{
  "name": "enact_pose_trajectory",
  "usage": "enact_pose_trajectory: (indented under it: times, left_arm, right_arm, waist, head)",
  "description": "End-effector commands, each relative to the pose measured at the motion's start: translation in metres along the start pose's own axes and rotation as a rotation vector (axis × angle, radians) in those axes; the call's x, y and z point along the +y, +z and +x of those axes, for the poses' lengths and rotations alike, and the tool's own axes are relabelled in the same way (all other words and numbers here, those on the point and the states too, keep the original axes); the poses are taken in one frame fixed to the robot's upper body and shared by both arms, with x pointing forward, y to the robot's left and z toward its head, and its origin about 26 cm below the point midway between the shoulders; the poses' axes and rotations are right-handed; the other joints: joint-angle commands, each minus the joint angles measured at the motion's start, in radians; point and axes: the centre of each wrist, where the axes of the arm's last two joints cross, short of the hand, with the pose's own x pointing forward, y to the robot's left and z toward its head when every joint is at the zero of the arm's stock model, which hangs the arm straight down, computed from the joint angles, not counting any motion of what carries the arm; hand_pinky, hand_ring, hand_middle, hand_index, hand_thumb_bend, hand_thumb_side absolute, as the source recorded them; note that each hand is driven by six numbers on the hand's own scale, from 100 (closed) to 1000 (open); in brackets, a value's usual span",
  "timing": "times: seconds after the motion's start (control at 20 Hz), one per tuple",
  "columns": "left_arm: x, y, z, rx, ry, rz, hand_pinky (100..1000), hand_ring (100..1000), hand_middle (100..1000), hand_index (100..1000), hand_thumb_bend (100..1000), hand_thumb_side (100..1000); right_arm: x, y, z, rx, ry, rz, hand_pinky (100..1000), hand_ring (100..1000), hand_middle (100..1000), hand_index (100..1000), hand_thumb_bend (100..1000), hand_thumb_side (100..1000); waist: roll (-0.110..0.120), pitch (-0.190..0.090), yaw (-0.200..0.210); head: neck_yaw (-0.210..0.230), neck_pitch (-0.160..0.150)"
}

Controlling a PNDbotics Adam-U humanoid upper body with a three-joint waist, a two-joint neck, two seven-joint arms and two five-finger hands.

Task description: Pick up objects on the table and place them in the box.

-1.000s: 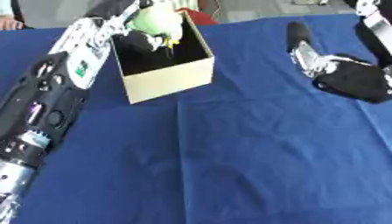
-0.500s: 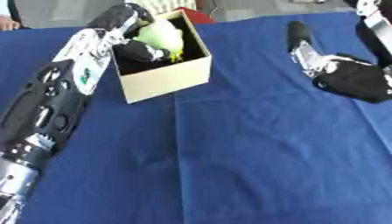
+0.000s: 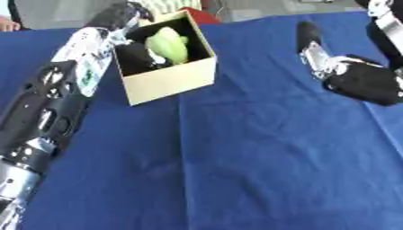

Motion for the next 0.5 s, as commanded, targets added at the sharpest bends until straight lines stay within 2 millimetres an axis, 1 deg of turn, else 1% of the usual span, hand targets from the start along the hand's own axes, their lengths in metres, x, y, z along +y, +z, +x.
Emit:
enact_pose_trajectory:
  times: [0.05,0.15,0.25,0.4,0.5]
  left_arm:
    - [0.037,0.004,0.004,-0.042,0.01,0.13,596,741,772,825,683,535]
    - [0.053,0.012,0.008,-0.08,0.029,0.202,583,724,764,822,653,521]
    - [0.073,0.026,0.012,-0.125,0.063,0.294,572,709,760,825,650,514]
    - [0.096,0.051,0.015,-0.177,0.099,0.401,566,702,755,819,636,511]
    - [0.106,0.07,0.014,-0.208,0.108,0.441,564,699,752,815,628,511]
  right_arm:
    - [-0.008,-0.001,0.002,-0.011,0.019,-0.023,929,899,821,912,100,689]
    - [-0.009,-0.001,0.001,-0.009,0.023,-0.021,929,900,821,912,100,688]
    - [-0.009,0.0,0.0,-0.005,0.027,-0.019,929,900,822,912,100,685]
    - [-0.009,0.001,-0.001,0.001,0.033,-0.019,929,900,822,911,100,682]
    - [-0.009,0.002,-0.002,0.003,0.036,-0.02,929,900,822,911,100,680]
  waist:
    - [-0.003,-0.034,0.003]
    - [-0.004,-0.037,0.008]
    - [-0.004,-0.039,0.015]
    - [-0.003,-0.044,0.025]
    - [-0.002,-0.046,0.032]
  head:
    - [-0.003,0.018]
    - [-0.005,0.026]
    - [-0.008,0.031]
    - [-0.014,0.042]
    - [-0.019,0.046]
